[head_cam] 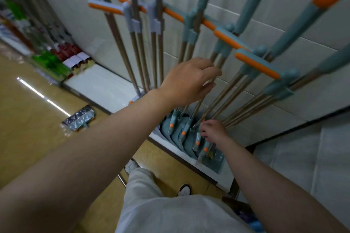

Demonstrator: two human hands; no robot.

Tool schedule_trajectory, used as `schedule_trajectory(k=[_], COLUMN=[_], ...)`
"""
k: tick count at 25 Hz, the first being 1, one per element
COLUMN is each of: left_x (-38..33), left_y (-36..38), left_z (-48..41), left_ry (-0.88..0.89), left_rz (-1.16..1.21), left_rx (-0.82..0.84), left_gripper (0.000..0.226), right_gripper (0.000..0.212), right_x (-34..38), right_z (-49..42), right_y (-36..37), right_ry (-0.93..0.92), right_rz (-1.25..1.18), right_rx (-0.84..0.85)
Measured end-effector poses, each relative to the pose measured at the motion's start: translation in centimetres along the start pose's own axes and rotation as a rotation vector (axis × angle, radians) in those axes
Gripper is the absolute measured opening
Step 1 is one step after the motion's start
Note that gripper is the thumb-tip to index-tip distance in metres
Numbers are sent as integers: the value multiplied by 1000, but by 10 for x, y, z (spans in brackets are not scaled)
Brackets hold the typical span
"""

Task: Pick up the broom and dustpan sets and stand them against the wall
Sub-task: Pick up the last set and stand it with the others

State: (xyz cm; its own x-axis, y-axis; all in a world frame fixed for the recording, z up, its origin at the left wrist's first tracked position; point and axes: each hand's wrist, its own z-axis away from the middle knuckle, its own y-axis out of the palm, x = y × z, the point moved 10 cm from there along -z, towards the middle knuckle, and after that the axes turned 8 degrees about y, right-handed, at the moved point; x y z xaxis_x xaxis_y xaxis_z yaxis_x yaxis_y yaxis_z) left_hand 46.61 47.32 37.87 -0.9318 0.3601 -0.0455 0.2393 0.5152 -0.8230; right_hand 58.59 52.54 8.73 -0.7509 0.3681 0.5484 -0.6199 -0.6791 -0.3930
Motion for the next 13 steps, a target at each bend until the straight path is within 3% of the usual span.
schedule_trajectory(k=[6,11,13], left_x=[74,132,152], left_y=[-16,-43,-49], left_z=[133,255,319], left_ry=[-415,-773,-921], left_rz=[-43,-43,-14], left_rx=[60,84,78], left_gripper=[26,33,26], right_gripper=[11,9,17], right_x=[83,147,164], right_z=[19,35,33], right_y=[103,209,258], right_ry=[-170,-252,-254], right_rz=[-11,103,183], right_rx=[196,353,389])
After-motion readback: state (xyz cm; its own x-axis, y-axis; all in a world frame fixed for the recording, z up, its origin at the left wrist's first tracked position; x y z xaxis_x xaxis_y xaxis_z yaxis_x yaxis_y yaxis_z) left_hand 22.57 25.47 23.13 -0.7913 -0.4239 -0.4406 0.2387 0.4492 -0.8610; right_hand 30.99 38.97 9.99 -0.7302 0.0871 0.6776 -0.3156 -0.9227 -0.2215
